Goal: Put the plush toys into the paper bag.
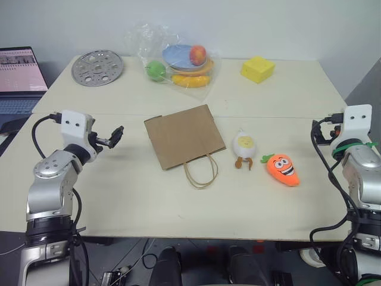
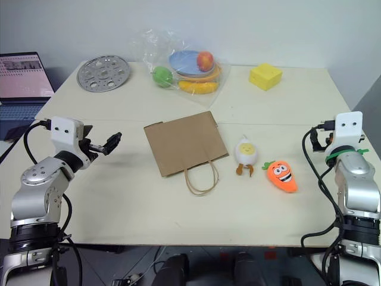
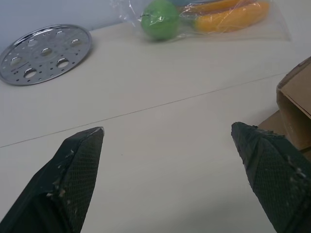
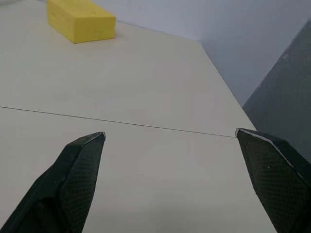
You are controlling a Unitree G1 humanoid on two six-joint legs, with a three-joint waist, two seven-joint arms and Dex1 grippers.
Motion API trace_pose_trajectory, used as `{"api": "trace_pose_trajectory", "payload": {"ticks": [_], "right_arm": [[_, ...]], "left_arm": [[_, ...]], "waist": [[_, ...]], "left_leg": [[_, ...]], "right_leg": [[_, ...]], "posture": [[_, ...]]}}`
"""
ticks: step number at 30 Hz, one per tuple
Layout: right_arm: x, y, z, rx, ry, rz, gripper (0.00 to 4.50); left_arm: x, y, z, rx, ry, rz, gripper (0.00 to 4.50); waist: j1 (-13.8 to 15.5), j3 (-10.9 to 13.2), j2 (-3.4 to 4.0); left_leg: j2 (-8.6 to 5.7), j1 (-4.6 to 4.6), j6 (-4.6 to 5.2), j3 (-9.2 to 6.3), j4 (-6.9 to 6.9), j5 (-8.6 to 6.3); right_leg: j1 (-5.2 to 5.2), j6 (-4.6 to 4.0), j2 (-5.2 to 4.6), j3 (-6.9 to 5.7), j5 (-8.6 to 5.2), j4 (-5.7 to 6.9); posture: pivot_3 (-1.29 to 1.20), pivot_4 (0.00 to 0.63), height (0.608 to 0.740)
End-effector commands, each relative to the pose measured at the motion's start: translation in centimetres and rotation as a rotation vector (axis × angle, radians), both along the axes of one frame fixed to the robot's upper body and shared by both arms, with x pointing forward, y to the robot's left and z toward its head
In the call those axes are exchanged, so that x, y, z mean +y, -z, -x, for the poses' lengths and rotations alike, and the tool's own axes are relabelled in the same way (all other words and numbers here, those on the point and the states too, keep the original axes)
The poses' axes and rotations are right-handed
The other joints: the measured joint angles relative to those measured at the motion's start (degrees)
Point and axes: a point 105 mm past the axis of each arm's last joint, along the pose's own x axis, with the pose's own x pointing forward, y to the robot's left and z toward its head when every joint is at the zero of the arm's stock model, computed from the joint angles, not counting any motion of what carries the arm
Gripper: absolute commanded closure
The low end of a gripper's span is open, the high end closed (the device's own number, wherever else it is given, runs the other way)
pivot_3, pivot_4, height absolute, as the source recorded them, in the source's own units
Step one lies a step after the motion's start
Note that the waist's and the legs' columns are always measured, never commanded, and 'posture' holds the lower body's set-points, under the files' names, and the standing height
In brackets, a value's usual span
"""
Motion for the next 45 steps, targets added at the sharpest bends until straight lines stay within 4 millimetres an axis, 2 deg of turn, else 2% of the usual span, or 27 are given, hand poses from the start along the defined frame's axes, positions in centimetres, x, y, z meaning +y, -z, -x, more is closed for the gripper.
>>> {"api": "trace_pose_trajectory", "payload": {"ticks": [1, 3, 5, 6, 9, 12, 15, 18, 23, 27, 30, 35, 40, 45], "right_arm": [[2.2, -2.5, 0.4, -0.064, -0.2, -0.008, 0.0], [4.9, -3.4, 1.1, -0.062, -0.414, -0.014, 0.0], [6.6, -3.9, 2.0, -0.049, -0.559, -0.013, 0.0], [8.2, -4.1, 3.2, -0.013, -0.699, -0.04, 0.0], [11.2, -4.3, 5.7, 0.077, -0.943, -0.088, 0.0], [13.7, -4.4, 7.5, 0.146, -1.096, -0.093, 0.0], [15.3, -4.4, 8.4, 0.176, -1.158, -0.07, 0.0], [15.7, -4.5, 8.6, 0.174, -1.15, -0.046, 0.0], [15.7, -4.8, 8.6, 0.157, -1.128, -0.048, 0.0], [15.7, -4.5, 9.3, 0.159, -1.09, -0.065, 0.0], [15.3, -4.7, 9.0, 0.14, -1.046, -0.069, 0.0], [15.0, -4.5, 9.1, 0.148, -1.026, -0.07, 0.0], [15.1, -4.6, 9.0, 0.141, -1.025, -0.076, 0.0], [15.2, -4.8, 8.9, 0.132, -1.023, -0.082, 0.0]], "left_arm": [[-1.3, -3.9, 0.8, -0.088, 0.169, -0.053, 0.01], [-3.2, -5.0, 1.7, -0.093, 0.332, -0.121, 0.01], [-4.8, -5.1, 2.7, -0.082, 0.475, -0.193, 0.01], [-6.4, -4.6, 3.8, -0.058, 0.612, -0.283, 0.01], [-8.8, -3.2, 5.5, -0.003, 0.835, -0.431, 0.01], [-11.0, -1.9, 5.8, 0.009, 0.98, -0.499, 0.01], [-12.6, -0.5, 6.4, -0.011, 1.105, -0.578, 0.01], [-13.4, 1.2, 7.0, -0.014, 1.189, -0.64, 0.01], [-13.6, 3.0, 7.2, -0.023, 1.236, -0.696, 0.01], [-16.8, 5.4, 5.9, -0.129, 1.21, -0.676, 0.01], [-17.6, 6.1, 4.9, -0.16, 1.182, -0.683, 0.01], [-18.7, 5.4, 4.4, -0.182, 1.163, -0.576, 0.01], [-18.8, 4.3, 3.6, -0.171, 1.121, -0.477, 0.01], [-18.9, 4.2, 3.7, -0.171, 1.124, -0.463, 0.01]], "waist": [[0.0, 0.0, 0.0], [-0.1, 0.0, 0.01], [-0.1, 0.0, 0.02], [-0.1, 0.0, 0.03], [0.1, 0.0, 0.03], [0.2, 0.0, 0.03], [0.2, 0.0, 0.02], [0.2, 0.0, 0.02], [0.2, 0.0, 0.02], [0.9, 0.0, 0.06], [1.3, 0.0, 0.0], [1.3, 0.0, 0.02], [1.3, 0.0, 0.02], [1.3, 0.0, 0.02]], "left_leg": [[0.0, 0.0, 0.0, 0.0, 0.0, 0.0], [0.0, 0.0, 0.0, 0.0, -0.02, 0.0], [0.0, -0.01, 0.0, 0.01, -0.05, 0.0], [0.0, 0.0, 0.0, 0.02, -0.05, 0.0], [0.01, 0.02, 0.0, 0.01, -0.11, 0.0], [0.01, 0.04, 0.0, 0.01, -0.08, 0.0], [0.02, 0.04, 0.0, 0.03, -0.02, 0.0], [0.02, 0.02, 0.01, 0.04, -0.03, -0.01], [0.02, 0.01, 0.02, 0.03, -0.04, -0.01], [0.01, 0.01, 0.02, 0.02, 0.03, -0.01], [0.0, -0.05, 0.02, -0.01, 0.08, -0.01], [0.0, -0.04, 0.02, -0.01, 0.06, -0.01], [0.01, -0.02, 0.02, -0.02, 0.06, 0.0], [0.0, -0.02, 0.02, -0.03, 0.07, 0.0]], "right_leg": [[0.0, 0.0, 0.0, 0.0, 0.0, 0.01], [-0.01, 0.0, 0.0, 0.0, 0.0, -0.01], [-0.01, 0.0, 0.0, 0.0, 0.0, -0.05], [0.01, 0.0, 0.0, 0.0, 0.0, -0.06], [0.06, 0.0, 0.0, -0.01, -0.01, -0.12], [0.08, -0.01, 0.0, -0.01, -0.01, -0.11], [0.08, -0.01, 0.01, 0.01, -0.01, -0.11], [0.06, -0.01, 0.01, 0.02, -0.01, -0.14], [0.03, -0.01, 0.02, 0.01, -0.01, -0.13], [0.08, 0.0, 0.01, 0.0, -0.01, -0.14], [0.07, 0.0, 0.02, -0.01, -0.01, -0.14], [0.05, 0.0, 0.02, 0.0, -0.01, -0.11], [0.05, 0.0, 0.03, -0.01, -0.01, -0.08], [0.07, 0.0, 0.03, -0.01, -0.01, -0.09]], "posture": [[0.0, 0.15, 0.74], [0.0, 0.15, 0.74], [0.0, 0.15, 0.74], [0.0, 0.15, 0.74], [0.0, 0.15, 0.74], [0.0, 0.15, 0.74], [0.0, 0.15, 0.74], [0.0, 0.15, 0.74], [0.0, 0.15, 0.74], [0.0, 0.15, 0.74], [0.0, 0.15, 0.74], [0.0, 0.15, 0.74], [0.0, 0.15, 0.74], [0.0, 0.15, 0.74]]}}
